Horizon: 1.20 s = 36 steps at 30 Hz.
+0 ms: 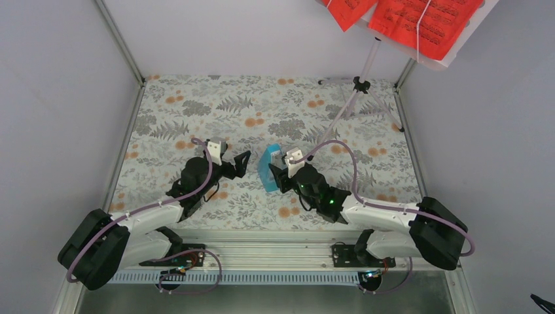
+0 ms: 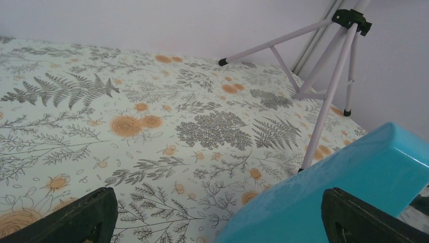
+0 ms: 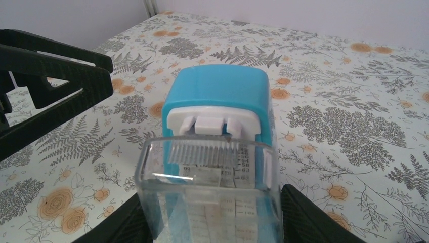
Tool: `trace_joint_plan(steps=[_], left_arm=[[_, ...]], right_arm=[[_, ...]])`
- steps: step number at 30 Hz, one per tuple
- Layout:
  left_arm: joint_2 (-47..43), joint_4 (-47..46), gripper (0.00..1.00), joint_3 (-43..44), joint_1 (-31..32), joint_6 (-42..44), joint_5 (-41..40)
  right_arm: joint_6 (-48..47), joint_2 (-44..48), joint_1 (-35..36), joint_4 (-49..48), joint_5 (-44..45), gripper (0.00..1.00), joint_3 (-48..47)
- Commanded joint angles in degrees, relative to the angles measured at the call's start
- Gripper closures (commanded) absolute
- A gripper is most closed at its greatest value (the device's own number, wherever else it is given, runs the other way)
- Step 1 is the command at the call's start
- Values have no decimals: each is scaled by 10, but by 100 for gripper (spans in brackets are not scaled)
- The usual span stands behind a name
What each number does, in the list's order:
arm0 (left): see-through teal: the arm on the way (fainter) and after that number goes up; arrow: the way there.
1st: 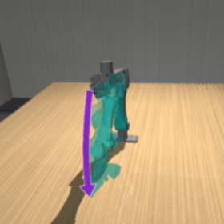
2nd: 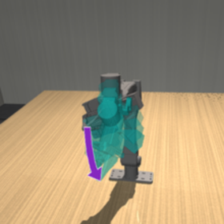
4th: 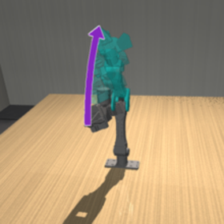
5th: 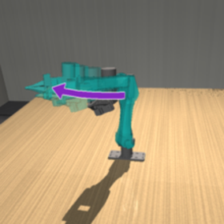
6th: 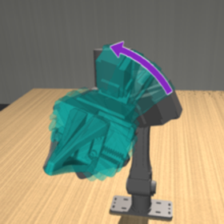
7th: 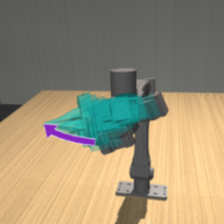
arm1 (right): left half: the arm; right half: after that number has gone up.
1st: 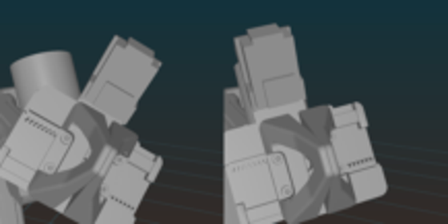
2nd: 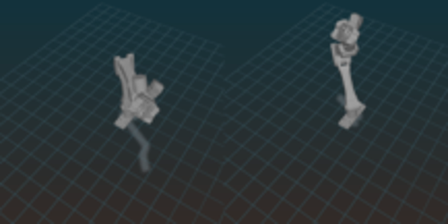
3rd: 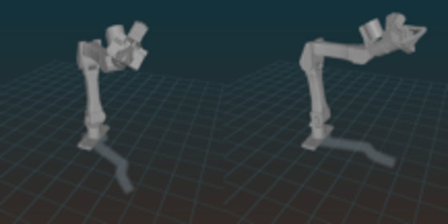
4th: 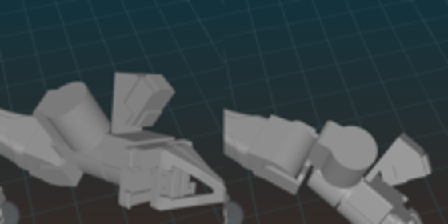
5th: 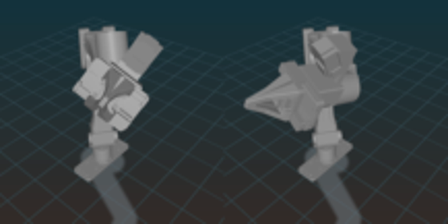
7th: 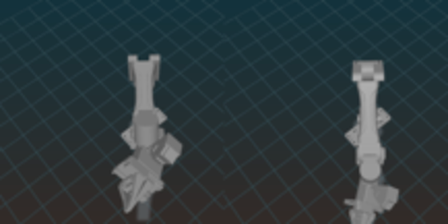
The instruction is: Pack up the instrument practice props
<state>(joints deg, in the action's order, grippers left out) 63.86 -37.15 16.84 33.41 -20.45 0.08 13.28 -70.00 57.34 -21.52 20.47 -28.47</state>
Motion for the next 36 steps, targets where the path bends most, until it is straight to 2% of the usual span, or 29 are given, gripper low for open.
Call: trace_joint_plan(steps=[1,17,19,24,25,32,36], left_arm=[[-4,-1,0,-8,3,-10,3],[-5,-3,0,-15,3,-24,8],[-5,-3,0,-15,3,-24,9],[-10,-4,0,-17,4,-24,15],[-13,-4,0,-18,4,-24,15],[-63,17,0,-32,5,-35,1],[-128,89,0,-12,6,-43,-7]], right_arm=[[4,-20,4,13,5,47,7],[16,-43,4,0,-4,42,20],[18,-43,4,0,-3,34,21],[8,-15,4,4,-4,3,24],[5,-7,4,8,-6,0,24],[3,87,4,82,8,0,32],[-41,172,4,168,26,0,-12]])
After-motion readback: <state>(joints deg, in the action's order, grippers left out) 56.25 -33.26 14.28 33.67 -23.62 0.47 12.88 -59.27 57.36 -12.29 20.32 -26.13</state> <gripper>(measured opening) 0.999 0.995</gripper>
